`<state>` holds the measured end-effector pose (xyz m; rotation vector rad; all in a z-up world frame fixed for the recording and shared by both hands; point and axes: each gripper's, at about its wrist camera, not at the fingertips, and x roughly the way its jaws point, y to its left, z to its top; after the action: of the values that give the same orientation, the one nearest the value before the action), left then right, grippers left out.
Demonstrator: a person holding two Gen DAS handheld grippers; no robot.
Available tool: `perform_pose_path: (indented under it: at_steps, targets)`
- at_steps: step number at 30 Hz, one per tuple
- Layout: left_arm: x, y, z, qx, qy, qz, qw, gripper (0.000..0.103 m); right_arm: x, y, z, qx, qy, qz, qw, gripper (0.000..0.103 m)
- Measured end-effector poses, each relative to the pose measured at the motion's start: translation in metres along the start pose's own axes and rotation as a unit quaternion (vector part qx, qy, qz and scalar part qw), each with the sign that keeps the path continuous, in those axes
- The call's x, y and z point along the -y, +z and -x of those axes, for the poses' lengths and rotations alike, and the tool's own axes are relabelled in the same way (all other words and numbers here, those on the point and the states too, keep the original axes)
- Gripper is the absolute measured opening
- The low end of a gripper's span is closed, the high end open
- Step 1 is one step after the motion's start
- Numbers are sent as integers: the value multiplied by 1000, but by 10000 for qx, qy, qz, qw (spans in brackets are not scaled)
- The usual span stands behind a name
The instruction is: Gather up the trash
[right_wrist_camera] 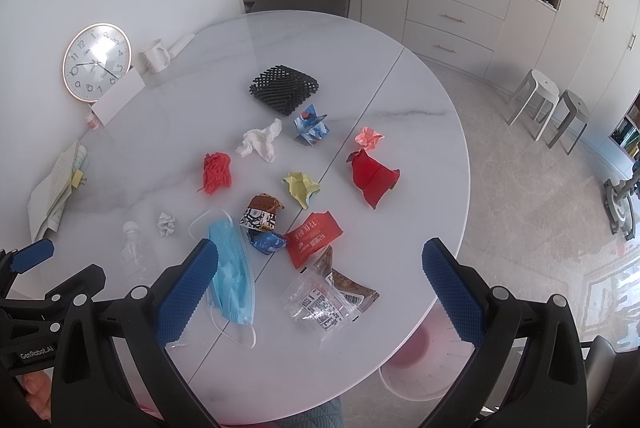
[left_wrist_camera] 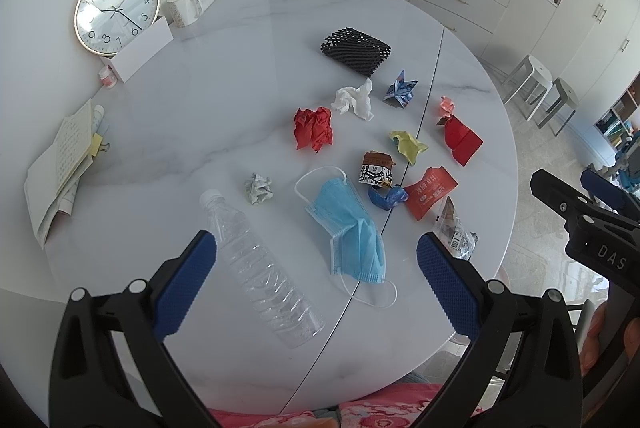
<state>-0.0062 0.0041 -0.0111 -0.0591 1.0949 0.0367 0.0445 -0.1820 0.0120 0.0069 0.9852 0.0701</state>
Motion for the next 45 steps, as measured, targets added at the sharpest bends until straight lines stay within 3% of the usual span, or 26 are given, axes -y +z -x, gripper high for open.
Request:
perform_pose_path:
  at_steps: [16, 24, 31, 38, 43, 45]
  targets:
    - [-18, 3, -4, 50, 41, 343, 9994, 97, 8, -2, -8, -30, 88, -22, 10000, 101]
    - [-45, -9, -16, 204, -13, 727, 9971, 97, 21, -13, -29, -153, 427, -8, 9990, 101]
    - [-61, -29, -42, 219, 228, 1103, 9934, 97, 29, -20, -46, -255, 679, 269, 9970, 101]
    - [-62, -50, -85, -123, 495, 1681, 9844, 96, 31, -18, -61, -285, 871, 733, 9931, 101]
    - [-57, -58, -114, -290, 957, 1730, 9798, 96, 34, -17, -71, -374, 959, 938, 9903, 101]
    - [-60, -59, -124, -370, 986, 1857, 9770, 96, 34, -17, -75, -426, 1019, 1004, 9888, 101]
